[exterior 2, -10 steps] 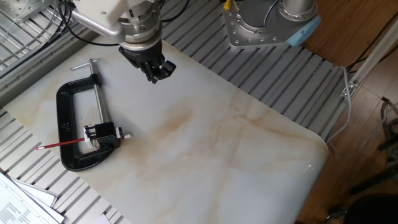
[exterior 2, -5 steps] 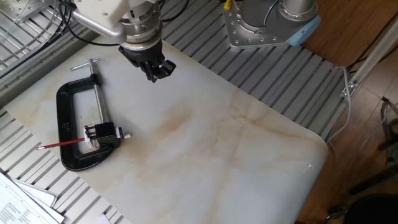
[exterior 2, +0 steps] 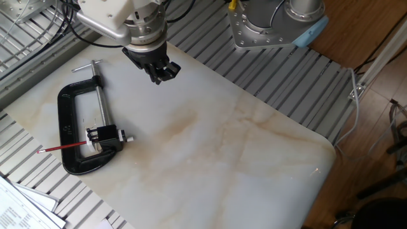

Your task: Sharpen the pencil with a pencil sharpener

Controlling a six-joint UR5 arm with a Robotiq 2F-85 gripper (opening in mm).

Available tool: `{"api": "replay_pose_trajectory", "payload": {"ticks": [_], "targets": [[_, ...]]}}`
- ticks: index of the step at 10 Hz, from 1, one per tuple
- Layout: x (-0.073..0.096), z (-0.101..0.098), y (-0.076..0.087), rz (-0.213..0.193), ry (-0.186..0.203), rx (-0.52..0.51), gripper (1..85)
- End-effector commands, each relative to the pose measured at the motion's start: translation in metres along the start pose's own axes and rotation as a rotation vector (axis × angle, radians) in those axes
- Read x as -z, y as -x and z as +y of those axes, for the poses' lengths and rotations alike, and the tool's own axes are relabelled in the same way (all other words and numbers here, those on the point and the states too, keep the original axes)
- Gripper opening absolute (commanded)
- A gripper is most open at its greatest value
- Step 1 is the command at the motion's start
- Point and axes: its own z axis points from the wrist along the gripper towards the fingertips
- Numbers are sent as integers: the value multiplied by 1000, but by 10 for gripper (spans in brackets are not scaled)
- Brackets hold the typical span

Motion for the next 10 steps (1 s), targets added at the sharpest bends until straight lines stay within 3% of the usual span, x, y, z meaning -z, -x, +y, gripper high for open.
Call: {"api": "replay_pose_trajectory", "payload": {"ticks": [1, 5, 10], "targets": [[1, 5, 1, -6, 12, -11, 163], [-2, 11, 3, -12, 17, -40, 163], [0, 14, 14, -53, 29, -28, 170]]}}
